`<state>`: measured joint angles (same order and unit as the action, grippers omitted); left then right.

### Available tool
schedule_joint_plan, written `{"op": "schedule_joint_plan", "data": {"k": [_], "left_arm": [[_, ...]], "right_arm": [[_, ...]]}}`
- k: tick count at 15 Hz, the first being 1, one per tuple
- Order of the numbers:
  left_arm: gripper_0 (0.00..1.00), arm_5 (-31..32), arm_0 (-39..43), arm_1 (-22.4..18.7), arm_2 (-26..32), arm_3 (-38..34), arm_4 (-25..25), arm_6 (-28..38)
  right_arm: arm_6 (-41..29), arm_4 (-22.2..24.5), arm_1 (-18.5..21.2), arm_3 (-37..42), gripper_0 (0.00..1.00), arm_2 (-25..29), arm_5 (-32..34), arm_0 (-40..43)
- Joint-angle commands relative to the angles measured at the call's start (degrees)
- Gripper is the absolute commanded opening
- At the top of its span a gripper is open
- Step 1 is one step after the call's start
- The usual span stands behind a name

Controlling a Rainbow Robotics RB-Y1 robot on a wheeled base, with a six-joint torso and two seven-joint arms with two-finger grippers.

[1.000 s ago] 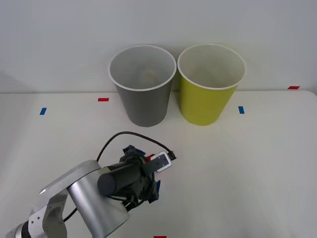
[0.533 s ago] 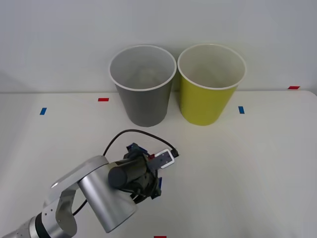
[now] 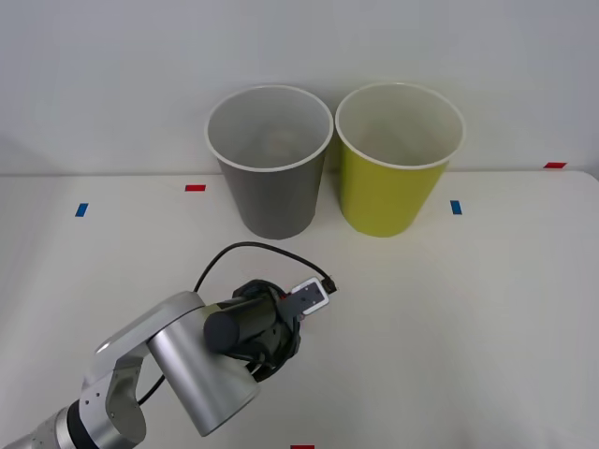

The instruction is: Put cans in the gray bin and PET bottles in the light green bin.

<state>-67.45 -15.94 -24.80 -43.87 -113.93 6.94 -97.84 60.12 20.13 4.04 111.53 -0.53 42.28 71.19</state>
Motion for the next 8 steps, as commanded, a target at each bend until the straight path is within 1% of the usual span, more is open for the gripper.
{"op": "schedule_joint_plan", "data": {"k": [1,4,6,8], "left_arm": [[0.0,0.0,0.0,-0.4,0.4,-0.1,1.8,0.1],[0.0,0.0,0.0,-0.8,1.2,-0.2,4.7,-0.1],[0.0,0.0,0.0,-1.0,1.2,-0.6,4.7,0.1],[0.0,0.0,0.6,-2.2,1.6,-3.1,4.7,0.5]], "right_arm": [[0.0,0.0,0.0,0.0,1.0,0.0,0.0,0.0],[0.0,0.0,0.0,0.0,1.0,0.0,0.0,0.0],[0.0,0.0,0.0,0.0,1.0,0.0,0.0,0.0],[0.0,0.0,0.0,0.0,1.0,0.0,0.0,0.0]]}}
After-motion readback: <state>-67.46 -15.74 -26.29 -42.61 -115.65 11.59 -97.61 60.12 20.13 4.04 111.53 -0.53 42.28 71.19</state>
